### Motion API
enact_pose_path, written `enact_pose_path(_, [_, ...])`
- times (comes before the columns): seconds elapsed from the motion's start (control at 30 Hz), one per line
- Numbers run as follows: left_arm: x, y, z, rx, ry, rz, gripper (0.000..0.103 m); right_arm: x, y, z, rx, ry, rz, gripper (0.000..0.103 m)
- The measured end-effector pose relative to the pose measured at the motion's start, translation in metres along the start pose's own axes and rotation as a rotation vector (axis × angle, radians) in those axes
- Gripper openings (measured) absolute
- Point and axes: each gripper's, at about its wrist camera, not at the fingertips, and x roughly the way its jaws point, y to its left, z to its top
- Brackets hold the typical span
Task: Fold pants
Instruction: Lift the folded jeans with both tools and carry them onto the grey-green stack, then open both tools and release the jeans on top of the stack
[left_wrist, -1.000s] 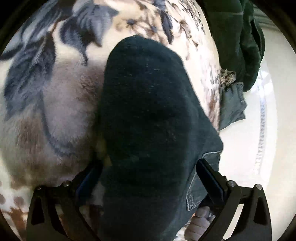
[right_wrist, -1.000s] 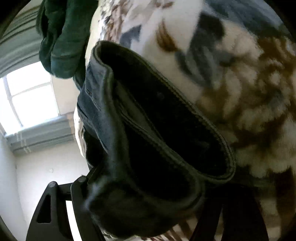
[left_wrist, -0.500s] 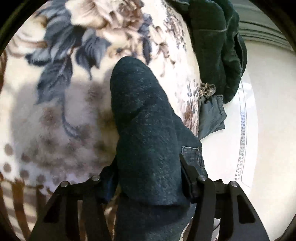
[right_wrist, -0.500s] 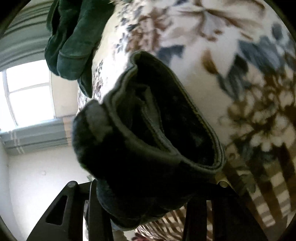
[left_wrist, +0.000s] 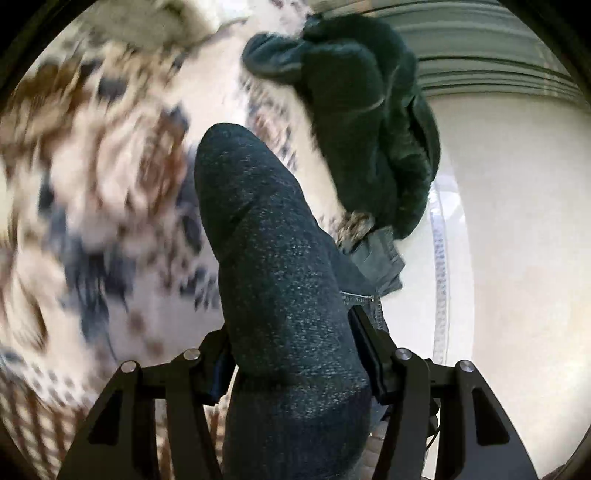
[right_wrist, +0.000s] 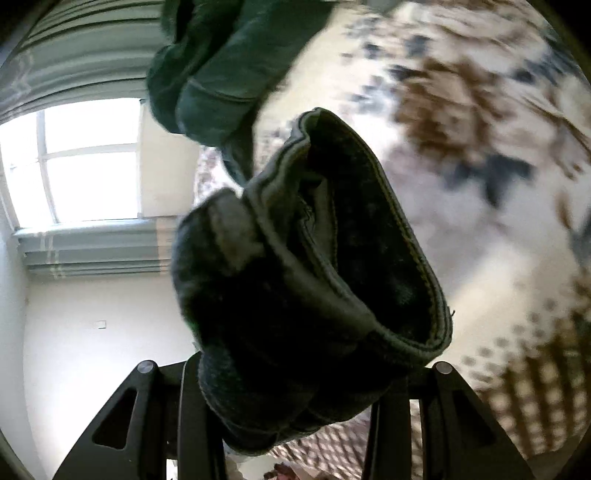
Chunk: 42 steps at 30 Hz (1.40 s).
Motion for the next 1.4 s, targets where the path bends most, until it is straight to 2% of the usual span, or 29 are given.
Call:
enact_pose_path(0.13, [-0.033, -0.004, 0.073, 0.041, -0.026, -0.006, 0.053, 0.053, 0.065, 0.013, -0.025, -0.021, 0.037, 0.041])
enact_pose_path(0.3, [-0.077, 0.013, 0.193, 0.082, -0.041, 0.002, 0.053, 0.144, 0.14, 0.016, -0.045, -0.042, 0.06, 0.041])
enact_pose_path(0.37, [-0.096, 0.028, 0.25, 0.099, -0.053, 0.009, 0.053, 0.194, 0.169, 0.018, -0.041, -0.048, 0.076, 0.04])
enact_pose_path(0.53, [-0.132, 0.07, 0.363, 0.139, -0.108, 0.041, 0.053, 0.332, 0.227, 0.026, -0.049, -0.03, 0.142, 0.041])
enact_pose_path(0.73, [-0.154, 0.136, 0.462, 0.152, -0.145, 0.112, 0.053, 0.468, 0.262, 0.035, -0.078, 0.018, 0.172, 0.041])
enact_pose_path(0.8, [-0.147, 0.16, 0.48, 0.152, -0.115, 0.152, 0.053, 0.503, 0.265, 0.035, -0.112, 0.036, 0.139, 0.04])
enact_pose_path(0.87, [-0.139, 0.179, 0.486, 0.151, -0.074, 0.21, 0.053, 0.521, 0.262, 0.036, -0.13, 0.044, 0.107, 0.042])
enact_pose_path(0.9, [-0.139, 0.183, 0.487, 0.158, -0.063, 0.211, 0.056, 0.525, 0.259, 0.038, -0.131, 0.051, 0.091, 0.045])
enact_pose_path(1.03, [-0.151, 0.195, 0.478, 0.131, -0.04, 0.192, 0.057, 0.52, 0.259, 0.043, -0.214, 0.08, -0.031, 0.063])
enact_pose_path(1.07, [-0.156, 0.195, 0.475, 0.122, -0.041, 0.2, 0.057, 0.518, 0.26, 0.047, -0.236, 0.092, -0.084, 0.071])
enact_pose_path(1.13, [-0.167, 0.187, 0.468, 0.116, -0.059, 0.248, 0.063, 0.507, 0.263, 0.05, -0.266, 0.096, -0.161, 0.072])
enact_pose_path(1.17, [-0.171, 0.18, 0.461, 0.125, -0.067, 0.299, 0.065, 0.502, 0.266, 0.051, -0.273, 0.101, -0.198, 0.075])
enact_pose_path(1.23, [-0.175, 0.16, 0.449, 0.171, -0.084, 0.417, 0.073, 0.489, 0.275, 0.053, -0.315, 0.086, -0.301, 0.076])
enact_pose_path(1.3, [-0.174, 0.136, 0.436, 0.241, -0.091, 0.565, 0.076, 0.476, 0.294, 0.046, -0.397, 0.068, -0.413, 0.076])
enact_pose_path(1.33, [-0.171, 0.121, 0.427, 0.275, -0.099, 0.654, 0.081, 0.467, 0.303, 0.04, -0.441, 0.057, -0.46, 0.076])
enact_pose_path(1.37, [-0.169, 0.111, 0.418, 0.302, -0.104, 0.706, 0.083, 0.459, 0.31, 0.042, -0.474, 0.045, -0.509, 0.076])
enact_pose_path(1.4, [-0.171, 0.107, 0.412, 0.317, -0.112, 0.727, 0.085, 0.451, 0.32, 0.035, -0.519, 0.031, -0.569, 0.076])
